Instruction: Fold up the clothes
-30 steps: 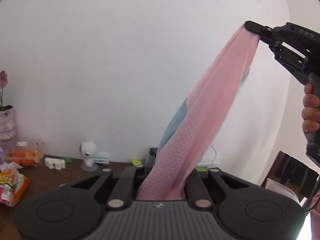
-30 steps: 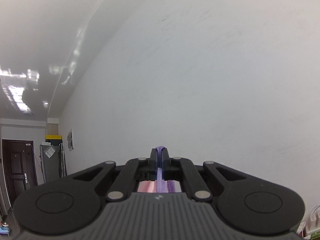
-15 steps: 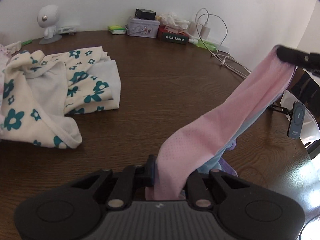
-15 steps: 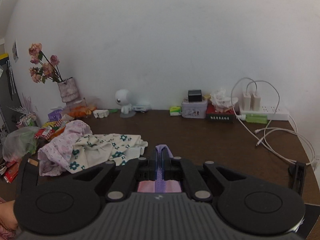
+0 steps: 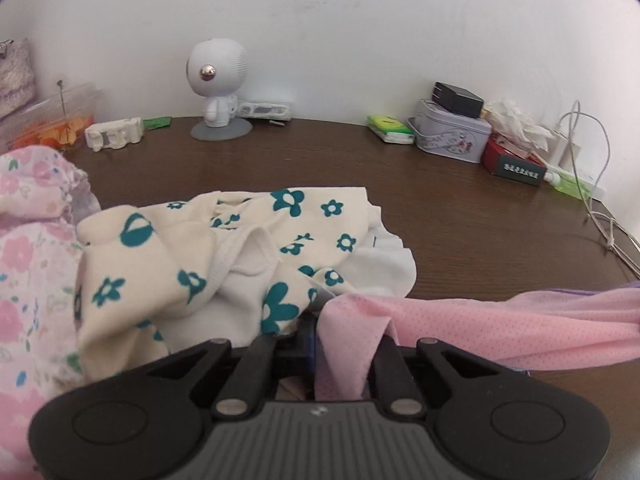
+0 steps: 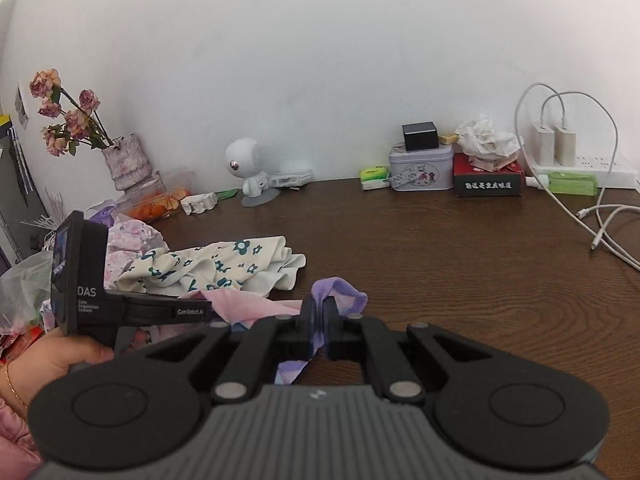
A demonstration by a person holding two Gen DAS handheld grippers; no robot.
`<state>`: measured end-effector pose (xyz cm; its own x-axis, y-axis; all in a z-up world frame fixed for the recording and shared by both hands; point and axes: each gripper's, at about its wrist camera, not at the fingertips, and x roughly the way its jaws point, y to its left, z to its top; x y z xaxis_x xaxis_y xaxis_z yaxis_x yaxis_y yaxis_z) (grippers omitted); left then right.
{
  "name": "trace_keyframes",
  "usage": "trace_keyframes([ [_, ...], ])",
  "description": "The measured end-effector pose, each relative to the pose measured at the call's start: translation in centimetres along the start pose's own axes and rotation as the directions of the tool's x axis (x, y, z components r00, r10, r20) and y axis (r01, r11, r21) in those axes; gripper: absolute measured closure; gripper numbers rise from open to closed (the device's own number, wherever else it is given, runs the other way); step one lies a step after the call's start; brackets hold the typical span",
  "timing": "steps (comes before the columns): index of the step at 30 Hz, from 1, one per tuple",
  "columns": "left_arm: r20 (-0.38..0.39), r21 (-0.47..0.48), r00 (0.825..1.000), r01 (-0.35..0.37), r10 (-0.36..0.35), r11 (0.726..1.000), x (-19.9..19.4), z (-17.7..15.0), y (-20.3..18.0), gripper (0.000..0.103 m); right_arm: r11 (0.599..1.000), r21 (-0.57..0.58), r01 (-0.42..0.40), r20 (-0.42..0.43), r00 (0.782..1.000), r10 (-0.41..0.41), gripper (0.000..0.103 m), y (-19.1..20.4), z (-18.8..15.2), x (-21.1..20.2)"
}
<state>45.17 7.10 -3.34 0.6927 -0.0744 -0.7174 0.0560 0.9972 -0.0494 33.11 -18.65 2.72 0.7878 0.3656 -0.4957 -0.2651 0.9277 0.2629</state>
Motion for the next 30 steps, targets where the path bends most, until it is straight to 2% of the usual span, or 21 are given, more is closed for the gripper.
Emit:
trace_keyframes([
  [2, 0.011, 0.021, 0.997, -0.071, 0.071, 0.997, 1.1, 1.3, 0.1, 0.094, 1.0, 0.002, 0.0, 0.002, 1.0, 0.0, 0.099, 0.4, 0.4, 1.1],
  [4, 0.017, 0.023, 0.994, -0.109, 0.108, 0.994, 2.0, 2.1, 0.0, 0.093, 1.0, 0.006, 0.013, -0.001, 1.0, -0.013, 0.098, 0.5, 0.7, 1.8],
  [6, 0.022, 0.011, 0.997, -0.076, 0.076, 0.997, 1.8, 2.6, -0.1, 0.093, 1.0, -0.002, 0.021, -0.011, 1.0, -0.021, 0.093, 0.5, 0.9, 2.0],
  [7, 0.041, 0.012, 0.998, -0.043, 0.043, 0.999, 1.1, 2.6, -0.4, 0.092, 1.0, -0.016, 0.027, -0.012, 1.0, -0.027, 0.066, 0.5, 0.9, 1.7],
  [8, 0.061, 0.014, 0.998, -0.011, 0.01, 1.0, 0.4, 2.7, -0.6, 0.088, 0.999, -0.03, 0.032, -0.014, 0.999, -0.033, 0.017, 0.5, 1.0, 1.3],
  [9, 0.079, 0.029, 0.997, -0.004, 0.002, 1.0, -0.3, 2.7, -1.0, 0.079, 0.998, -0.049, 0.031, -0.012, 0.999, -0.032, 0.002, 0.5, 1.0, 0.9],
  [11, 0.108, 0.058, 0.994, -0.002, -0.004, 0.998, -1.7, 2.7, -1.9, 0.065, 0.993, -0.116, -0.009, 0.001, 1.0, 0.009, 0.0, 1.1, 0.6, -0.7],
  [13, 0.107, 0.081, 0.994, 0.024, -0.033, 0.996, -3.2, 2.4, -2.4, 0.049, 0.985, -0.16, -0.071, -0.053, 0.997, 0.064, 0.0, 2.4, -0.2, -1.4],
  [14, 0.105, 0.092, 0.993, 0.038, -0.048, 0.995, -4.0, 2.3, -2.6, 0.046, 0.977, -0.182, -0.11, -0.097, 0.991, 0.094, 0.0, 3.5, -1.0, -1.3],
  [16, 0.098, 0.105, 0.989, 0.101, -0.111, 0.989, -6.2, 1.4, -2.6, 0.031, 0.957, -0.226, -0.183, -0.179, 0.973, 0.144, 0.0, 5.7, -2.7, -1.3],
  [18, 0.109, 0.126, 0.982, 0.139, -0.153, 0.982, -8.8, -0.1, -2.3, 0.017, 0.931, -0.296, -0.216, -0.217, 0.964, 0.154, 0.001, 8.4, -4.9, -1.2],
  [19, 0.112, 0.141, 0.982, 0.138, -0.155, 0.98, -10.0, -1.1, -2.1, 0.014, 0.916, -0.329, -0.229, -0.233, 0.96, 0.157, 0.003, 9.7, -5.9, -1.2],
  [21, 0.117, 0.172, 0.98, 0.137, -0.158, 0.976, -12.4, -3.0, -1.6, 0.013, 0.895, -0.386, -0.223, -0.244, 0.96, 0.134, 0.004, 12.0, -7.3, -0.8],
  [24, 0.114, 0.2, 0.987, 0.087, -0.112, 0.976, -15.1, -6.1, -1.0, 0.011, 0.885, -0.426, -0.187, -0.261, 0.962, 0.077, 0.012, 13.9, -8.4, 0.7],
  [25, 0.109, 0.21, 0.989, 0.074, -0.099, 0.975, -15.7, -6.9, -0.6, 0.011, 0.889, -0.424, -0.174, -0.27, 0.961, 0.059, 0.022, 14.1, -8.5, 1.3],
  [26, 0.103, 0.22, 0.991, 0.062, -0.086, 0.973, -16.2, -7.7, -0.3, 0.011, 0.897, -0.412, -0.16, -0.284, 0.958, 0.04, 0.046, 14.0, -8.5, 2.0],
  [27, 0.097, 0.231, 0.992, 0.052, -0.076, 0.971, -16.5, -8.4, 0.1, 0.011, 0.91, -0.387, -0.146, -0.29, 0.957, 0.03, 0.064, 13.5, -8.3, 2.5],
  [28, 0.095, 0.239, 0.993, 0.051, -0.076, 0.97, -16.7, -8.9, 0.3, 0.011, 0.929, -0.343, -0.137, -0.285, 0.958, 0.036, 0.096, 12.6, -7.9, 2.4],
  [30, 0.083, 0.249, 0.993, 0.058, -0.081, 0.967, -16.9, -10.0, 0.8, 0.011, 0.961, -0.247, -0.122, -0.27, 0.962, 0.053, 0.097, 10.8, -7.2, 2.0],
])
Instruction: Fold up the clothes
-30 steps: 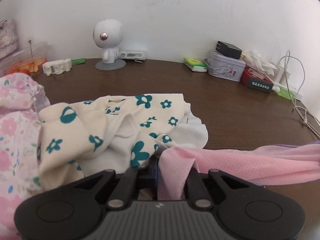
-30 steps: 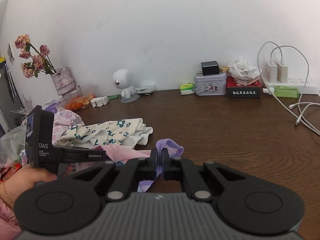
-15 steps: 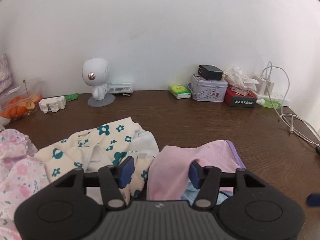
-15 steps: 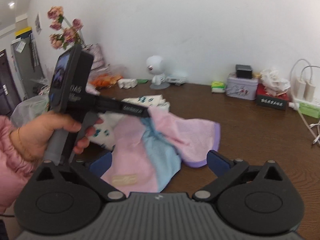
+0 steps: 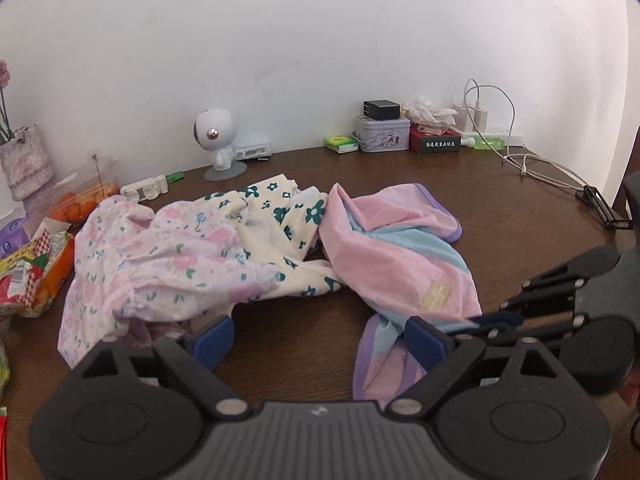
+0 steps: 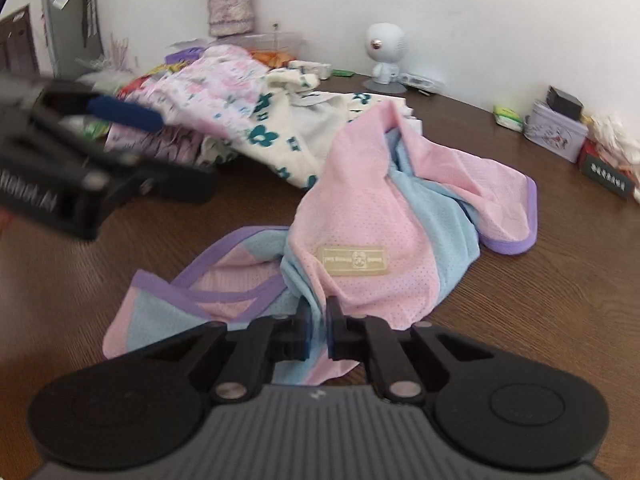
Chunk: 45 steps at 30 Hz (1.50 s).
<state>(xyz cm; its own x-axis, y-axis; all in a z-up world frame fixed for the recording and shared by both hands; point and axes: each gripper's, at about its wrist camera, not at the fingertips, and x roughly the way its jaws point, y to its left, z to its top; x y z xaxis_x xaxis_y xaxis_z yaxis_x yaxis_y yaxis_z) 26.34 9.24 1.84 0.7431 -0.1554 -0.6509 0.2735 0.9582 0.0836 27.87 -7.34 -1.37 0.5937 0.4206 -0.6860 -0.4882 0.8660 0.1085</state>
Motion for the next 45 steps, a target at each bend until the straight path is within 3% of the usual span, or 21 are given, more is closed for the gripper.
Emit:
trace_keyframes([
  [2, -0.025, -0.016, 1.0, 0.016, -0.017, 1.0, 0.4, -0.7, -0.1, 0.011, 0.991, 0.127, -0.039, 0.059, 0.998, 0.031, 0.097, -2.3, -0.7, -2.2],
  [4, -0.046, -0.041, 0.996, 0.076, -0.078, 0.996, 1.2, -1.4, -0.4, 0.012, 0.966, 0.246, -0.085, 0.118, 0.991, 0.057, 0.097, -4.6, -1.4, -4.3],
  [9, -0.081, -0.089, 0.967, 0.235, -0.242, 0.968, 2.8, -1.6, -3.4, 0.017, 0.89, 0.413, -0.191, 0.191, 0.974, 0.12, 0.097, -8.2, -4.1, -7.1],
  [12, -0.053, -0.032, 0.949, 0.31, -0.311, 0.95, 1.7, -2.2, -5.5, 0.018, 0.843, 0.48, -0.242, 0.244, 0.96, 0.137, 0.097, -9.7, -4.9, -8.6],
  [16, -0.03, 0.032, 0.899, 0.437, -0.436, 0.899, -0.3, -3.7, -7.7, 0.017, 0.834, 0.496, -0.243, 0.269, 0.956, 0.118, 0.097, -10.8, -4.9, -9.7],
  [20, -0.038, 0.077, 0.892, 0.453, -0.451, 0.888, -0.7, -4.7, -10.1, 0.022, 0.822, 0.496, -0.281, 0.29, 0.946, 0.148, 0.097, -10.9, -5.0, -10.1],
  [22, -0.067, 0.071, 0.881, 0.472, -0.468, 0.878, -0.2, -4.8, -10.9, 0.051, 0.823, 0.493, -0.283, 0.297, 0.943, 0.147, 0.097, -10.8, -5.1, -10.4],
  [23, -0.084, 0.064, 0.873, 0.485, -0.48, 0.872, 0.0, -4.9, -11.2, 0.06, 0.825, 0.491, -0.279, 0.298, 0.944, 0.142, 0.097, -10.8, -5.1, -10.5],
  [25, -0.105, 0.061, 0.866, 0.496, -0.488, 0.866, 0.3, -5.0, -11.6, 0.093, 0.83, 0.491, -0.267, 0.294, 0.947, 0.131, 0.097, -10.9, -5.3, -10.6],
  [26, -0.111, 0.066, 0.867, 0.495, -0.486, 0.867, 0.3, -5.0, -11.8, 0.096, 0.833, 0.489, -0.258, 0.29, 0.949, 0.123, 0.097, -10.9, -5.4, -10.6],
  [30, -0.083, 0.076, 0.874, 0.485, -0.479, 0.871, -0.4, -4.5, -11.9, 0.099, 0.861, 0.467, -0.203, 0.261, 0.962, 0.085, 0.096, -11.0, -5.7, -10.8],
  [33, -0.027, 0.059, 0.877, 0.48, -0.479, 0.875, -1.5, -3.1, -11.6, 0.1, 0.883, 0.441, -0.157, 0.241, 0.969, 0.052, 0.084, -11.1, -6.2, -11.5],
  [34, -0.011, 0.054, 0.875, 0.484, -0.484, 0.874, -1.8, -2.5, -11.5, 0.1, 0.897, 0.424, -0.127, 0.239, 0.971, 0.025, 0.059, -11.0, -6.5, -12.1],
  [35, 0.005, 0.049, 0.873, 0.487, -0.488, 0.872, -2.1, -1.9, -11.3, 0.1, 0.911, 0.4, -0.1, 0.24, 0.971, 0.001, 0.041, -10.8, -6.7, -12.7],
  [41, 0.07, -0.001, 0.857, 0.513, -0.511, 0.859, -3.5, 0.8, -10.9, 0.1, 0.99, 0.134, 0.044, 0.287, 0.954, -0.082, 0.037, -7.5, -8.8, -17.1],
  [43, 0.083, -0.02, 0.851, 0.521, -0.518, 0.853, -3.8, 1.6, -10.9, 0.1, 0.99, -0.004, 0.144, 0.286, 0.949, -0.137, 0.037, -5.0, -9.4, -17.0],
  [45, 0.097, -0.024, 0.849, 0.524, -0.52, 0.851, -4.2, 2.4, -11.1, 0.1, 0.96, -0.137, 0.243, 0.293, 0.936, -0.195, 0.037, -2.5, -9.9, -16.9],
])
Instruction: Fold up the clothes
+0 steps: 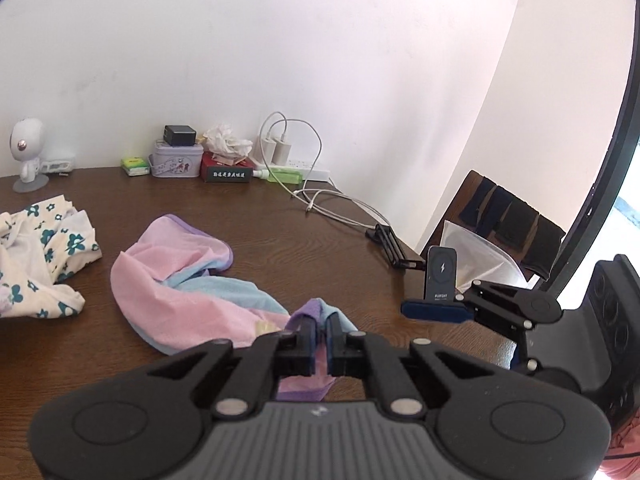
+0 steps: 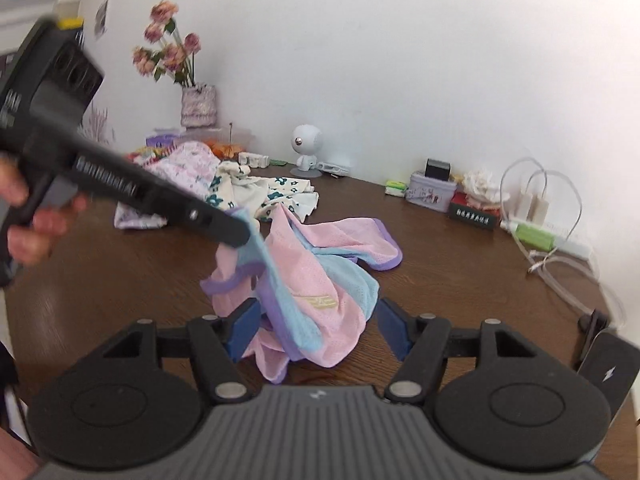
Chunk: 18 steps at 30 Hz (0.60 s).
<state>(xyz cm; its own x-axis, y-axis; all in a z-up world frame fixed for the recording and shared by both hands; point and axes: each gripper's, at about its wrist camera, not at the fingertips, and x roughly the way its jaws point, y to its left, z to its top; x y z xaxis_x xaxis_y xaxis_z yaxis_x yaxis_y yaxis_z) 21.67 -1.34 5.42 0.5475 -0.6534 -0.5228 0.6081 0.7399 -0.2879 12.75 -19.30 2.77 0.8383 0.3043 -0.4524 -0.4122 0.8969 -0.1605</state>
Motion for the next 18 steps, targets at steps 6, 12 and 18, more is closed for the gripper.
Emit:
trace_keyframes([
  [6, 0.027, 0.026, 1.0, -0.017, 0.016, 1.0, -0.9, 1.3, -1.9, 0.099, 0.939, -0.281, 0.199, 0.043, 0.98, -0.195, 0.056, 4.6, 1.2, 3.2],
  [12, 0.058, 0.027, 0.997, -0.05, 0.048, 0.998, -1.9, 2.3, -2.9, 0.099, 0.886, -0.372, 0.275, 0.152, 0.96, -0.234, 0.069, 6.8, 3.6, 4.9],
  [18, 0.163, 0.028, 0.976, -0.152, 0.145, 0.988, -4.3, 2.8, -2.9, 0.046, 0.953, -0.213, 0.214, 0.214, 0.962, -0.169, 0.098, 3.1, 6.6, 3.3],
])
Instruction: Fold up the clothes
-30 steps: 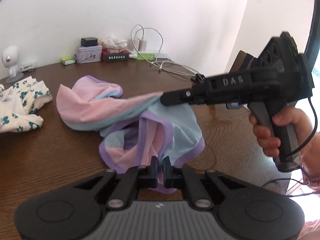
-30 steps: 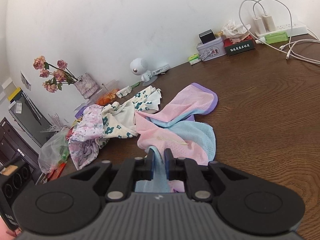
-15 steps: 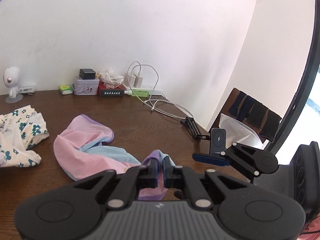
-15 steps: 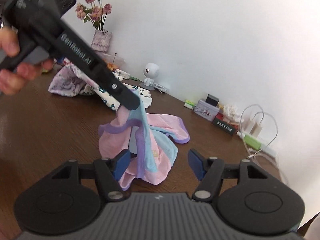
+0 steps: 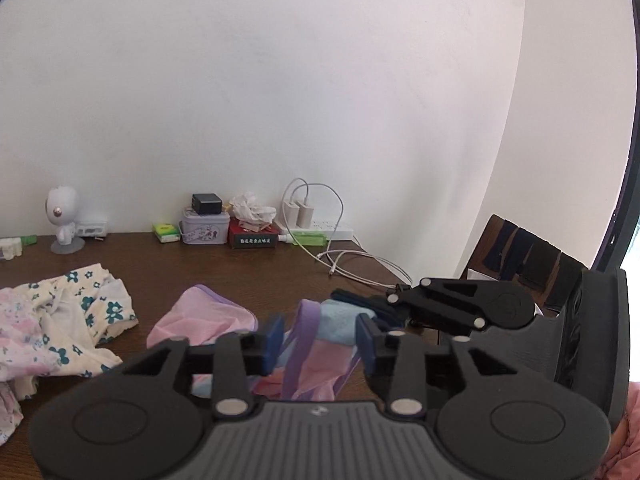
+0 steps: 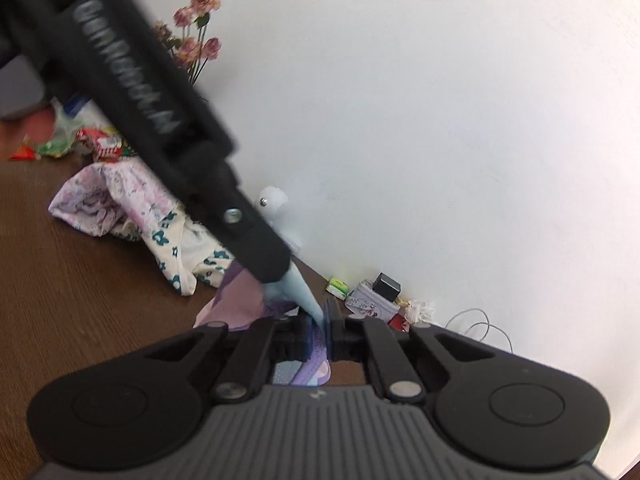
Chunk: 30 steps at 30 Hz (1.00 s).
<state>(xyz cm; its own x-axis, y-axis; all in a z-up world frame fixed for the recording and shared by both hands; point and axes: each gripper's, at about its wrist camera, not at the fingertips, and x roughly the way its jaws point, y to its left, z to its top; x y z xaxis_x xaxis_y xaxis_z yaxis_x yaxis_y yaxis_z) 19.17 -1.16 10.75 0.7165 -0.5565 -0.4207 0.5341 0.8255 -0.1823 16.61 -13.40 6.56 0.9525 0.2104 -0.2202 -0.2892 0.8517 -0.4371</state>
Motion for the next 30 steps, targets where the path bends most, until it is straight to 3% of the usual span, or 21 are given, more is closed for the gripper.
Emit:
trace_keyframes([
  [1, 0.019, 0.015, 0.999, -0.028, 0.028, 1.0, -0.5, 0.0, 0.1, 0.037, 0.999, 0.048, -0.008, 0.004, 1.0, 0.008, 0.098, -1.4, 0.3, 0.0],
  [3, 0.022, 0.046, 0.994, -0.112, 0.111, 0.993, -0.5, -0.3, 0.5, 0.028, 0.99, 0.139, -0.038, 0.015, 0.999, 0.036, 0.098, -4.4, 0.9, 0.2],
  [7, -0.051, 0.11, 0.973, -0.218, 0.224, 0.97, 2.2, -1.9, 1.7, 0.025, 0.953, 0.284, -0.11, 0.05, 0.994, 0.099, 0.098, -9.2, 2.8, 0.4],
  [10, -0.082, 0.126, 0.962, -0.251, 0.262, 0.96, 4.8, -3.3, 2.2, 0.025, 0.928, 0.342, -0.147, 0.093, 0.988, 0.122, 0.098, -12.2, 4.1, 0.5],
  [13, -0.08, 0.077, 0.971, -0.219, 0.225, 0.973, 6.8, -3.5, 2.4, 0.025, 0.918, 0.36, -0.166, 0.123, 0.984, 0.13, 0.098, -14.0, 5.6, 0.5],
  [17, -0.054, -0.041, 0.998, -0.04, 0.037, 0.998, 7.8, -2.5, 1.3, 0.025, 0.911, 0.377, -0.169, 0.147, 0.982, 0.122, 0.098, -15.1, 7.8, 0.3],
  [19, -0.02, -0.026, 1.0, -0.02, 0.019, 0.999, 7.8, -1.9, -0.1, 0.025, 0.915, 0.364, -0.174, 0.161, 0.979, 0.122, 0.098, -15.0, 8.3, 0.0],
  [21, 0.006, 0.021, 0.993, -0.115, 0.115, 0.993, 8.1, -1.5, -1.4, 0.026, 0.912, 0.361, -0.194, 0.18, 0.974, 0.136, 0.098, -15.0, 8.8, -0.4],
  [23, 0.005, 0.06, 0.983, -0.181, 0.181, 0.982, 8.5, -1.3, -1.9, 0.036, 0.911, 0.36, -0.199, 0.196, 0.971, 0.135, 0.098, -14.9, 9.0, -1.0],
  [24, 0.004, 0.079, 0.977, -0.212, 0.213, 0.974, 8.7, -1.2, -2.1, 0.051, 0.911, 0.36, -0.199, 0.205, 0.97, 0.131, 0.098, -14.9, 9.1, -1.4],
  [25, -0.024, 0.065, 0.981, -0.19, 0.192, 0.98, 8.9, -1.1, -1.8, 0.06, 0.911, 0.36, -0.2, 0.214, 0.969, 0.128, 0.098, -15.0, 9.2, -1.7],
  [27, -0.084, 0.02, 0.987, -0.139, 0.14, 0.99, 9.0, -1.3, -0.8, 0.095, 0.914, 0.359, -0.19, 0.228, 0.967, 0.112, 0.098, -15.1, 9.3, -2.4],
  [28, -0.113, -0.002, 0.987, -0.115, 0.114, 0.993, 9.1, -1.3, -0.3, 0.097, 0.916, 0.358, -0.181, 0.233, 0.967, 0.1, 0.098, -15.2, 9.4, -2.7],
  [30, -0.096, 0.024, 0.989, -0.114, 0.116, 0.993, 7.9, -1.2, 0.4, 0.1, 0.92, 0.358, -0.158, 0.232, 0.97, 0.076, 0.098, -15.6, 9.4, -3.1],
])
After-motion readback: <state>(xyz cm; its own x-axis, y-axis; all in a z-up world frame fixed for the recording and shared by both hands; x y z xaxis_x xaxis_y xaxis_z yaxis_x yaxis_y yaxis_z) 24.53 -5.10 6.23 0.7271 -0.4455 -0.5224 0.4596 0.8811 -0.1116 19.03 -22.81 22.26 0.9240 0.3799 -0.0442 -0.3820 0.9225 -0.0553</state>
